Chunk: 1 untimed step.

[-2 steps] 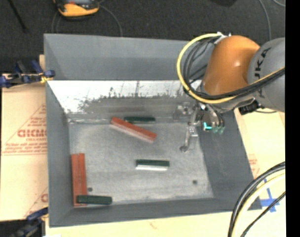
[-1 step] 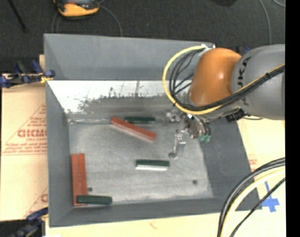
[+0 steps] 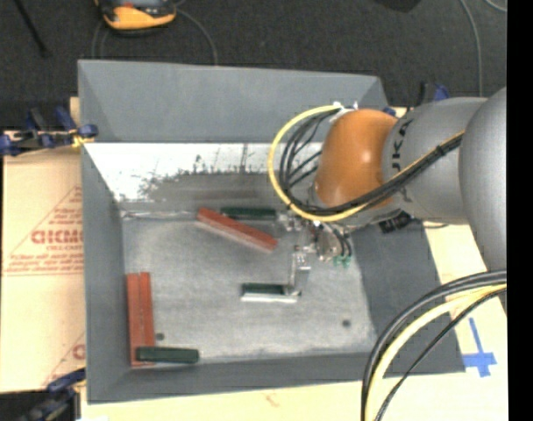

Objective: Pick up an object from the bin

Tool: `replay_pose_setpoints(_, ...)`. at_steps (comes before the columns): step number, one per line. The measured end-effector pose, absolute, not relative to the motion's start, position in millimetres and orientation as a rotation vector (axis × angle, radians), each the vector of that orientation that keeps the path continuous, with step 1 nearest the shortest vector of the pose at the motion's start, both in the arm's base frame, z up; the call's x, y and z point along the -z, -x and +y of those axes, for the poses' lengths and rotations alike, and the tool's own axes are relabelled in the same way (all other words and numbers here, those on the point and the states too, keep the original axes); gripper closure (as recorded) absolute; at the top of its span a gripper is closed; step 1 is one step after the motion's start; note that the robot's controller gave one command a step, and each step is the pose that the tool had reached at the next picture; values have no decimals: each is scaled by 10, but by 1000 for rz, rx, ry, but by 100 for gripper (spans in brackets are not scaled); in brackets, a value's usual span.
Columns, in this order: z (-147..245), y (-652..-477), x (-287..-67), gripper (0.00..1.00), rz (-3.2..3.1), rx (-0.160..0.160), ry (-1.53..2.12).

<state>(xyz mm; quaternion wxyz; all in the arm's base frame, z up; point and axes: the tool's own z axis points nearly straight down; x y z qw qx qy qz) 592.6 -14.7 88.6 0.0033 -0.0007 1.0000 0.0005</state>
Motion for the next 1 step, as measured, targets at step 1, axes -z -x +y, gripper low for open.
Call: replay_pose_setpoints(1, -95, -5620, -736, 0, 3125, -2, -180)
